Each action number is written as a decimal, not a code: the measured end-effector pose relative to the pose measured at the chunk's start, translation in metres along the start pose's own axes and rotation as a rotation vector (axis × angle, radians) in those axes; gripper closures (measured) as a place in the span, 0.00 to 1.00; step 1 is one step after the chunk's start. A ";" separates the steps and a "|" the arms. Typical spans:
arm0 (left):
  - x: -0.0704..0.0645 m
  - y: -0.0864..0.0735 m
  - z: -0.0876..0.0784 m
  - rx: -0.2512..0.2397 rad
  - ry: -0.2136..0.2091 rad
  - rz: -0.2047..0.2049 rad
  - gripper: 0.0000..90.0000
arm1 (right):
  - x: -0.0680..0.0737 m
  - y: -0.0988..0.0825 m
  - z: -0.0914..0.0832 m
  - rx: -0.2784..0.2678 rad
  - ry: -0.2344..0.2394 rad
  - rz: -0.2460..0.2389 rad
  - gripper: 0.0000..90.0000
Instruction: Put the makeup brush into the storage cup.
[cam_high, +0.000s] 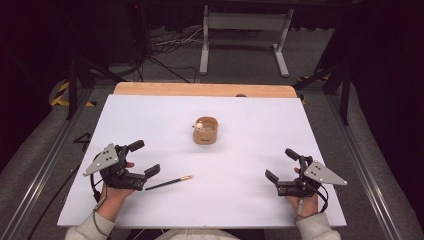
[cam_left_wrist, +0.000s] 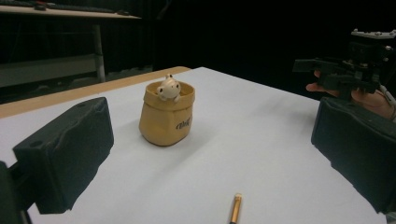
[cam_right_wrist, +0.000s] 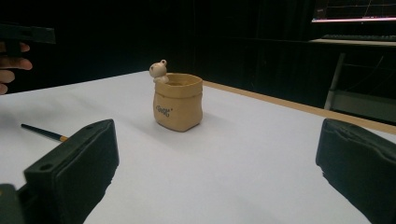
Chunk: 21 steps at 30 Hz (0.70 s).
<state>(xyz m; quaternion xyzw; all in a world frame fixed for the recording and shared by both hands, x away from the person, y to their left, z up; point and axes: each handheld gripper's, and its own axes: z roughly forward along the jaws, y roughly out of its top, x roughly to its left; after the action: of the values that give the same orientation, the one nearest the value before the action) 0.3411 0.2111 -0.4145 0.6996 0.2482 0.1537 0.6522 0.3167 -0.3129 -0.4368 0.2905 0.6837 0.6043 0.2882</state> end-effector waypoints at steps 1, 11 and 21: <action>0.000 0.001 0.001 0.000 -0.002 0.004 0.00 | 0.000 0.000 0.000 0.001 0.002 0.005 0.00; -0.003 0.011 0.009 0.089 -0.010 0.018 0.00 | 0.000 0.000 0.001 0.011 0.014 0.011 0.00; -0.006 0.027 0.020 0.245 -0.006 0.087 0.00 | 0.000 0.000 0.002 0.022 0.012 0.006 0.00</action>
<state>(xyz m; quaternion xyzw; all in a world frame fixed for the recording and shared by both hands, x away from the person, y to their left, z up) 0.3508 0.1899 -0.3892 0.7845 0.2328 0.1482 0.5554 0.3182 -0.3123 -0.4374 0.2920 0.6911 0.5994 0.2792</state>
